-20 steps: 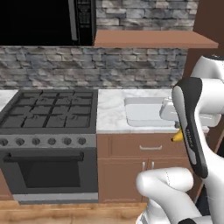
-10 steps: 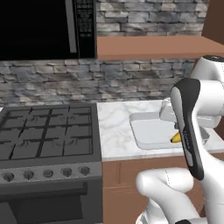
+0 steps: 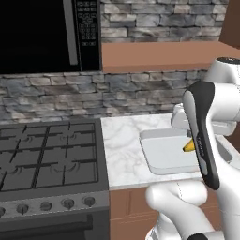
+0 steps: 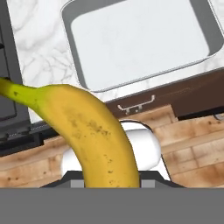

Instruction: Pick the kiwi and banana from the fridge and place them inside the tupperware on the counter.

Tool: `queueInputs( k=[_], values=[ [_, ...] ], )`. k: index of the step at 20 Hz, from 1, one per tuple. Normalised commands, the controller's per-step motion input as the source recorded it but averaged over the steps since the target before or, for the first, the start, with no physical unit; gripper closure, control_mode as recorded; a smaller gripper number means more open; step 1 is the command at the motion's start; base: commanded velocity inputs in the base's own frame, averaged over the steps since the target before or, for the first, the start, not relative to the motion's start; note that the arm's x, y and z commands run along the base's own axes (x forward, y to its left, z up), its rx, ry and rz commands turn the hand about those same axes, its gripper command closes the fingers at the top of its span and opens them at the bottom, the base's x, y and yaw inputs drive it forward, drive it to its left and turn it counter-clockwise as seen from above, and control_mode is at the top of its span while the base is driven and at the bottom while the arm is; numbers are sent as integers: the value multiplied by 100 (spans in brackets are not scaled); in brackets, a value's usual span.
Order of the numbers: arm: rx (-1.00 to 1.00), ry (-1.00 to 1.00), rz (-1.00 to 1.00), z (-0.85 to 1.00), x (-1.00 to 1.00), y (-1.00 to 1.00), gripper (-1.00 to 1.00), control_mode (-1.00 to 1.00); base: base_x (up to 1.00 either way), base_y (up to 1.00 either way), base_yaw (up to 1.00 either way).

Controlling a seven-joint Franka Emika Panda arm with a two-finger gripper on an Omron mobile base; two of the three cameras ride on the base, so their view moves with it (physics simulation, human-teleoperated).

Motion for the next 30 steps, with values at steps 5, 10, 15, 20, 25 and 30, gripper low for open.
queueInputs(
  k=[5,10,15,20,25,30],
  values=[
    [0,6,-34,-26,-4,-2,100,-100,-2,0,-13],
    [3,38,-49,-49,19,-22,100,-100,0,0,0],
    [10,26,-32,-47,38,-25,100,-100,0,0,0],
    [19,3,-21,-47,56,-39,100,-100,0,0,0],
    [1,0,-22,-43,51,-28,100,-100,0,0,0],
    [-27,0,-26,-51,32,-12,100,-100,0,0,0]
  ],
)
